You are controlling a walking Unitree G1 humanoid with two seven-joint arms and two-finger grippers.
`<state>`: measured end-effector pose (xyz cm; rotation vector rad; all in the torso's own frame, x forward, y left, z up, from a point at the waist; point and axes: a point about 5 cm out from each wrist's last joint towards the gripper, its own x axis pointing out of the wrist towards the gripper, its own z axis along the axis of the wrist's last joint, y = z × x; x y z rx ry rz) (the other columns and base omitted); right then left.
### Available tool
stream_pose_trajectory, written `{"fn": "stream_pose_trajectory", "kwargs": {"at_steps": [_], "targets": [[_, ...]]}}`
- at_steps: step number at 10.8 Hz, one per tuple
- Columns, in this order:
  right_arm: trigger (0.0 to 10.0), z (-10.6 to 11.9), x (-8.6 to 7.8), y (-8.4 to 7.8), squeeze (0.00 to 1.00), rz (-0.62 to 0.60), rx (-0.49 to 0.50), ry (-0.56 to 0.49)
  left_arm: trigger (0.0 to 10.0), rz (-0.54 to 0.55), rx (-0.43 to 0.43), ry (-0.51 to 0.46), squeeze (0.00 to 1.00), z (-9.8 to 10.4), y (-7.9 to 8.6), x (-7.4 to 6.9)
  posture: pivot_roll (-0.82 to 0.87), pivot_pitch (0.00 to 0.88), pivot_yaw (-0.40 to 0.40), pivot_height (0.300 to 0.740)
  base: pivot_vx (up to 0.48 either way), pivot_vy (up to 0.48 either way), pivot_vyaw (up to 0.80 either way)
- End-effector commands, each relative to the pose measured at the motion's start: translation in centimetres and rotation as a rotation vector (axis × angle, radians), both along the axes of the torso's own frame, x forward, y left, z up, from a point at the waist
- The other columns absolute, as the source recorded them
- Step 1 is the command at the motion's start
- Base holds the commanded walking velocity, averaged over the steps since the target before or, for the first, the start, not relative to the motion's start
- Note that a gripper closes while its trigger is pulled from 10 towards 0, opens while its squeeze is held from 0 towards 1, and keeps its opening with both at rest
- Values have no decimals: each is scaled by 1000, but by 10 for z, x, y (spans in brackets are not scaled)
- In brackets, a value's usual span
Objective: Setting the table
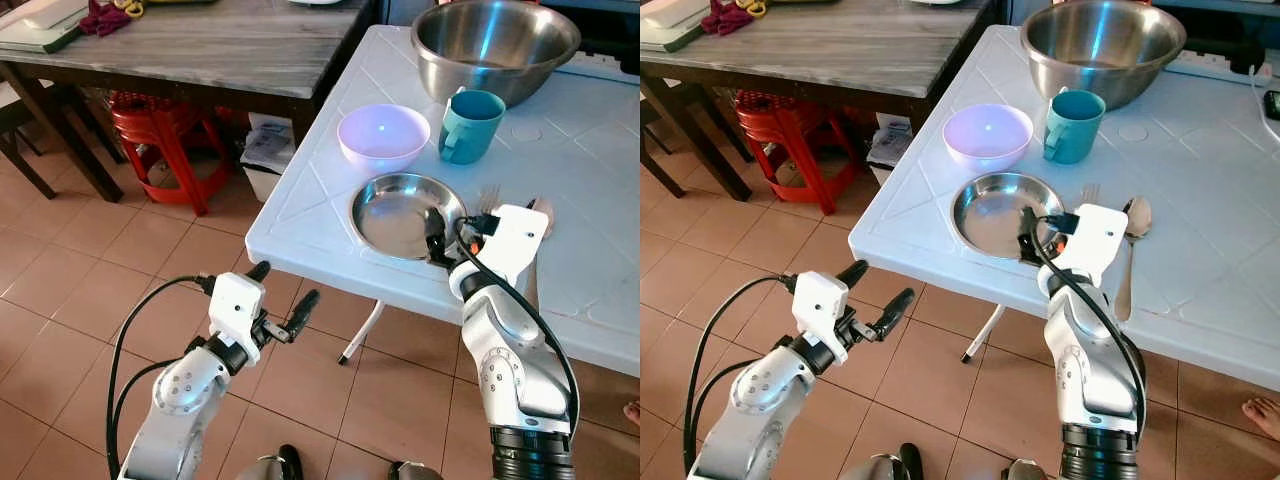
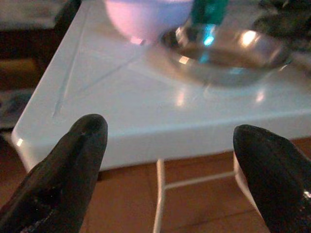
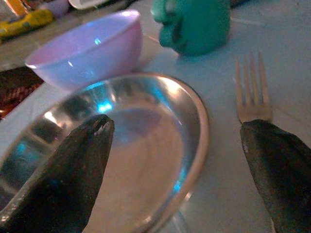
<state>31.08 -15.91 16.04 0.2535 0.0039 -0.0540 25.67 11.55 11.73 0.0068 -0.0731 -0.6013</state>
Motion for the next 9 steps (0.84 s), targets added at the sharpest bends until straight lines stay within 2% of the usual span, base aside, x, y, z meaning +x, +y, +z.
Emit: {"fn": "stream_pose_trajectory", "kwargs": {"at_steps": [1, 3, 5, 6, 7, 9], "targets": [[10000, -5, 0, -1, 0, -10, 26, 26, 10000, -13, -4, -14, 0, 4, 1, -2, -104, 203, 81, 740, 0, 0, 0], [10000, -5, 4, -3, 0, -8, 23, 30, 10000, -30, -13, -28, 0, 8, -4, -2, -107, 202, 86, 740, 0, 0, 0], [10000, -3, 12, 7, 0, 23, 38, 33, 10000, -44, -6, -28, 0, 8, -5, -2, -108, 198, 90, 740, 0, 0, 0], [2588, -3, 15, 11, 0, 39, 49, 41, 10000, -41, -5, -29, 0, 8, -5, -2, -105, 197, 89, 740, 0, 0, 0], [0, -2, 16, 15, 0, 52, 53, 45, 10000, -40, -5, -31, 0, 9, -6, -2, -102, 198, 87, 740, 0, 0, 0], [0, -4, 17, 15, 0, 52, 49, 65, 10000, -35, -6, -30, 0, 9, -6, -3, -97, 199, 86, 740, 0, 0, 0]]}}
